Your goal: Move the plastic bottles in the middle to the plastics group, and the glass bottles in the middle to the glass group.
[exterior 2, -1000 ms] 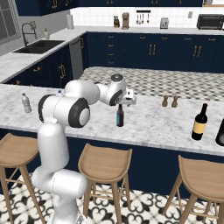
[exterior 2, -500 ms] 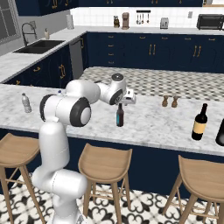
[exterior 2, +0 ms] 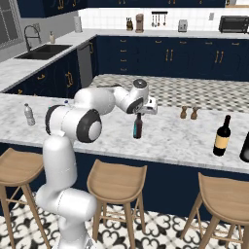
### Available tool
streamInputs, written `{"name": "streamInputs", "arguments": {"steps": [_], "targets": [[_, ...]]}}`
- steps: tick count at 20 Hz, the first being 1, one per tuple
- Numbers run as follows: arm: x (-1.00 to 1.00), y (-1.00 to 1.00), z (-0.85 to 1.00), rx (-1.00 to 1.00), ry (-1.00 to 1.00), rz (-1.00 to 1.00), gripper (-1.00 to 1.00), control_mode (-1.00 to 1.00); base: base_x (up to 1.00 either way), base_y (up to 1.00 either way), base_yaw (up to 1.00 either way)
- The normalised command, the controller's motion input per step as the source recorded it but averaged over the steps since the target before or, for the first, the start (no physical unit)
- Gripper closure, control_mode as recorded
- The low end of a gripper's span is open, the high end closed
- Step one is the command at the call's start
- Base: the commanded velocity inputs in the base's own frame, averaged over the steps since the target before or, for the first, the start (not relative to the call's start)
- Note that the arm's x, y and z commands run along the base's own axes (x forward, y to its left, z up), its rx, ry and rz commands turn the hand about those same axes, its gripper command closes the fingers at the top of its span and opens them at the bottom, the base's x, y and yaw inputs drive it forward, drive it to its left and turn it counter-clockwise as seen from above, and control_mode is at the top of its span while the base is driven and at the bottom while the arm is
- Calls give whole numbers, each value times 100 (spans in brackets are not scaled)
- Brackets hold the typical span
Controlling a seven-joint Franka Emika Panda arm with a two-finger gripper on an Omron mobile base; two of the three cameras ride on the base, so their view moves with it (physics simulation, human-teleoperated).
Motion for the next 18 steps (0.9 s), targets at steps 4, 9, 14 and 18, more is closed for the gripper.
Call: {"name": "streamInputs", "arguments": {"steps": [4, 9, 14, 18], "targets": [[-32, -77, 34, 0, -7, -17, 100, -100, 0, 0, 0], [-29, -85, 27, 0, -5, -25, 100, -100, 0, 0, 0], [-37, -84, 16, -1, 0, -28, 100, -100, 0, 0, 0], [-16, -70, 1, -10, 0, -29, 100, -100, 0, 0, 0]]}}
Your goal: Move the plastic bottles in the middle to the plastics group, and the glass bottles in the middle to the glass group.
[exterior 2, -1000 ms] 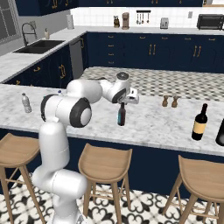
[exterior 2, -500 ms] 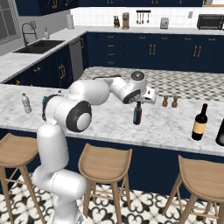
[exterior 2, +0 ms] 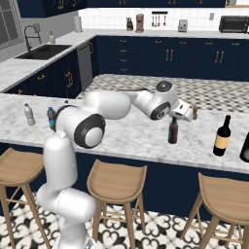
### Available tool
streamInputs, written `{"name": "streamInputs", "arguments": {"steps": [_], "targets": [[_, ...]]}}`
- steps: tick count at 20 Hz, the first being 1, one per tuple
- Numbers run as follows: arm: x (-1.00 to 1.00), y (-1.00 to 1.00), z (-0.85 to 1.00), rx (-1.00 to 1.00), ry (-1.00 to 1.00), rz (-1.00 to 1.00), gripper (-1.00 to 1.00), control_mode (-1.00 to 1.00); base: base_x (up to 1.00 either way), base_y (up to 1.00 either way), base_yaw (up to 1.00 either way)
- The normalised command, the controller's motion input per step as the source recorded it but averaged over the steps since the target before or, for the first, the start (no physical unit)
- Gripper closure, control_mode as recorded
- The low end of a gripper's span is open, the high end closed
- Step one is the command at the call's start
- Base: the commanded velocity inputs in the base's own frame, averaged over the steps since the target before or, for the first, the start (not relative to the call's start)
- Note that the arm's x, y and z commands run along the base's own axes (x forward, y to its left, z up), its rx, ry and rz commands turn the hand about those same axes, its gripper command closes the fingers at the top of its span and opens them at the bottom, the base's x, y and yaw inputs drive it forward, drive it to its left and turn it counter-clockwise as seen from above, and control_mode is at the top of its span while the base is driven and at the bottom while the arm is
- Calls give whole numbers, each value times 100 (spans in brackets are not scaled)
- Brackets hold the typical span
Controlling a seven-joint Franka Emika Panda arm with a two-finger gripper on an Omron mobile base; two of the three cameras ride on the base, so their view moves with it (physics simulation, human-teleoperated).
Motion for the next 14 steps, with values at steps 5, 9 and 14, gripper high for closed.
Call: {"name": "streamInputs", "arguments": {"steps": [5, 9, 14], "targets": [[5, -56, -2, -9, 0, -18, 100, -100, 0, 0, 0], [10, -36, -12, 4, 0, -13, 100, -100, 0, 0, 0], [5, -33, -9, 0, 0, -17, 100, -100, 0, 0, 0]]}}
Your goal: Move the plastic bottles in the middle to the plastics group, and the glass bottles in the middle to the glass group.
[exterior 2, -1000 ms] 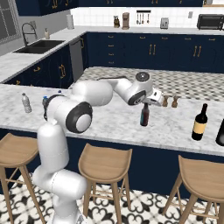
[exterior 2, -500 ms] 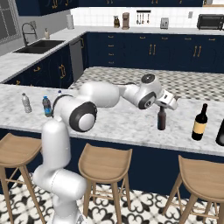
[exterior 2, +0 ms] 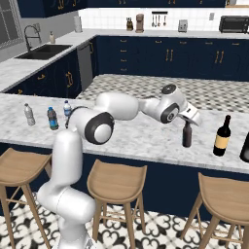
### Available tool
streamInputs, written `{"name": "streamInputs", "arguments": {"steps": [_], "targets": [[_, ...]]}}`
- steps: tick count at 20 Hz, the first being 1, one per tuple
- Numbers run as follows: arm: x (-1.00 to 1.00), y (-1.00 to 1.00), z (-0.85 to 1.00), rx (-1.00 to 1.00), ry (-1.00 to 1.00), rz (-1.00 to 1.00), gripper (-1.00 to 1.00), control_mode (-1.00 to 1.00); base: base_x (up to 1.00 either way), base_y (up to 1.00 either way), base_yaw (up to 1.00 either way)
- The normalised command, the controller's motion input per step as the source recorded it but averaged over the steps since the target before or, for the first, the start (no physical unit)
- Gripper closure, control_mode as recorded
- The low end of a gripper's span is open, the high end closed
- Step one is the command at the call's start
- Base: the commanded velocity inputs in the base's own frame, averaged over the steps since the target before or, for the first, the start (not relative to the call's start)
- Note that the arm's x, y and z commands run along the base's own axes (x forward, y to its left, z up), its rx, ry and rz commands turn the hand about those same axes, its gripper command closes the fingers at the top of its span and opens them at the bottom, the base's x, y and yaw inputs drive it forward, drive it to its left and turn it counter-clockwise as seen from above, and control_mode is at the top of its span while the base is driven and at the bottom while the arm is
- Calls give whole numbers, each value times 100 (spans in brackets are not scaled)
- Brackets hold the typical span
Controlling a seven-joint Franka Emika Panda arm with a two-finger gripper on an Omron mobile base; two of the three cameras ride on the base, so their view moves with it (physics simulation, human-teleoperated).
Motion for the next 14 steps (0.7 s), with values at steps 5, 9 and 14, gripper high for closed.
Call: {"name": "streamInputs", "arguments": {"steps": [5, 9, 14], "targets": [[4, -50, -1, 0, 0, -14, 100, -100, 0, 0, 0], [13, -47, -10, 0, 0, -11, 100, -100, 0, 0, 0], [9, -50, -8, 0, 0, -8, 100, -100, 0, 0, 0]]}}
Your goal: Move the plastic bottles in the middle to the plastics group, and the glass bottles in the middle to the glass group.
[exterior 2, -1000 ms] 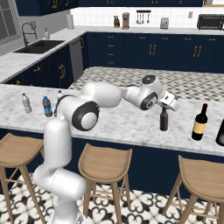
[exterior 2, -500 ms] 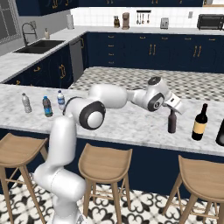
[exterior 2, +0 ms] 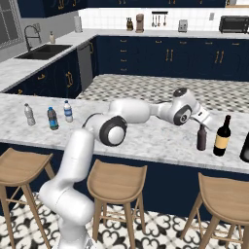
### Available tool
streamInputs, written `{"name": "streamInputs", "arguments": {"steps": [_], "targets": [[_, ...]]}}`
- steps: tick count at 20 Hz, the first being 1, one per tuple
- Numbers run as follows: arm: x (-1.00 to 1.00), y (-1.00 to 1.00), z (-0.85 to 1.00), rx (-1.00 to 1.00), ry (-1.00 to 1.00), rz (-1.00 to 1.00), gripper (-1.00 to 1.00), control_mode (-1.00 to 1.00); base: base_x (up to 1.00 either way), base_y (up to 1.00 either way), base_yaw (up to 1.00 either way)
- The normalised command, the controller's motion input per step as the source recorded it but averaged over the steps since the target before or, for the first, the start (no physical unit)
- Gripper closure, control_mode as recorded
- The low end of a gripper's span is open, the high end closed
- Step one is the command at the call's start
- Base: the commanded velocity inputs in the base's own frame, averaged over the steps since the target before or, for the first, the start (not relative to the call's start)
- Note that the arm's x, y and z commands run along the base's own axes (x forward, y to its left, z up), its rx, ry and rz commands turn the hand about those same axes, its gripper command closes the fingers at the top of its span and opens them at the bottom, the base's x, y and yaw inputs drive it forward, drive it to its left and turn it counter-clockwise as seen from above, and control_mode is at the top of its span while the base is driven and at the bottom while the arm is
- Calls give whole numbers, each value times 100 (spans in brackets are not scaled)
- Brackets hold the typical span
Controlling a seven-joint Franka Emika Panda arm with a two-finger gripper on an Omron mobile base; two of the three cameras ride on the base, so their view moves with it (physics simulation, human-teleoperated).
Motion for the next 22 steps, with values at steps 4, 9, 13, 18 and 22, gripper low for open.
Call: {"name": "streamInputs", "arguments": {"steps": [4, 9, 13, 18, 22], "targets": [[17, -38, -10, 6, 0, -4, 100, -100, 0, 0, 0], [12, -13, -22, 13, 0, -1, 100, -100, 0, 0, 0], [2, -2, -26, 14, 0, -2, 100, -100, 0, 0, 0], [0, 0, -31, 4, 0, -2, 100, -100, 0, 0, 0], [-9, 33, -41, 0, 1, -3, -100, -100, 0, 0, 0]]}}
